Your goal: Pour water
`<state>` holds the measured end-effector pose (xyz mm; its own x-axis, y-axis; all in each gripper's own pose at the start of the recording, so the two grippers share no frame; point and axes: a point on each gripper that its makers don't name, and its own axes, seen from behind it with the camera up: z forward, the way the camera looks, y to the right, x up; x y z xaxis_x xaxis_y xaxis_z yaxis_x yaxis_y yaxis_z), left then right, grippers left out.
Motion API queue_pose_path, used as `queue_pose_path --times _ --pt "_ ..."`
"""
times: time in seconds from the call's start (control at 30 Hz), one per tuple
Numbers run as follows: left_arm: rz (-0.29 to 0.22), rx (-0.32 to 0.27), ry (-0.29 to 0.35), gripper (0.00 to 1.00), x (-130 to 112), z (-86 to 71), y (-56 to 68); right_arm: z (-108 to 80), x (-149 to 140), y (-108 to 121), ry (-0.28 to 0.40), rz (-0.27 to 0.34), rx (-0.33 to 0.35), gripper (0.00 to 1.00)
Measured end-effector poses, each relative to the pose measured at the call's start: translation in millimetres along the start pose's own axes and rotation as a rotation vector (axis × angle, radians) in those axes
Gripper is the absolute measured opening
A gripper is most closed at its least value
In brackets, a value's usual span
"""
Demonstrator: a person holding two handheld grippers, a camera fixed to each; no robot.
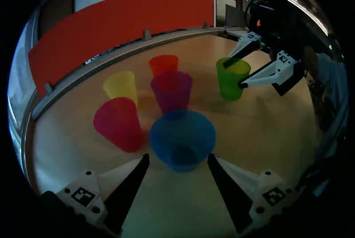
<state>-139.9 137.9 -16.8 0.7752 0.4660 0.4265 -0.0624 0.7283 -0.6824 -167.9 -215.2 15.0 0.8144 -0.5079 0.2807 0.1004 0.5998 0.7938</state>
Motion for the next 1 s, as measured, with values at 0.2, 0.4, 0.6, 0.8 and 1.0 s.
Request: queue_pose_path --times 0.2,0.4,0.6,0.8,1.0 --pt "-0.006 0.019 0.007 0.98 -6.0 -10.3 -2.1 5.0 -7.4 -4.3 -0.014 -0.003 0.007 0.91" --pt "-0.015 0.032 0.019 0.98 -8.5 -20.0 -4.1 7.3 -10.9 -6.0 -0.016 0.003 0.009 0.91" --pt "-0.028 0.039 0.024 0.98 -10.0 -25.2 -6.0 6.5 -12.4 -5.3 -0.013 0.014 0.007 0.90" --pt "-0.036 0.041 0.027 0.98 -10.2 -27.3 -7.0 3.7 -16.0 -5.7 -0.016 0.016 0.005 0.91" --pt "-0.037 0.040 0.032 0.98 -9.0 -27.3 -6.1 1.8 -18.8 -5.1 -0.017 0.024 0.000 0.92"
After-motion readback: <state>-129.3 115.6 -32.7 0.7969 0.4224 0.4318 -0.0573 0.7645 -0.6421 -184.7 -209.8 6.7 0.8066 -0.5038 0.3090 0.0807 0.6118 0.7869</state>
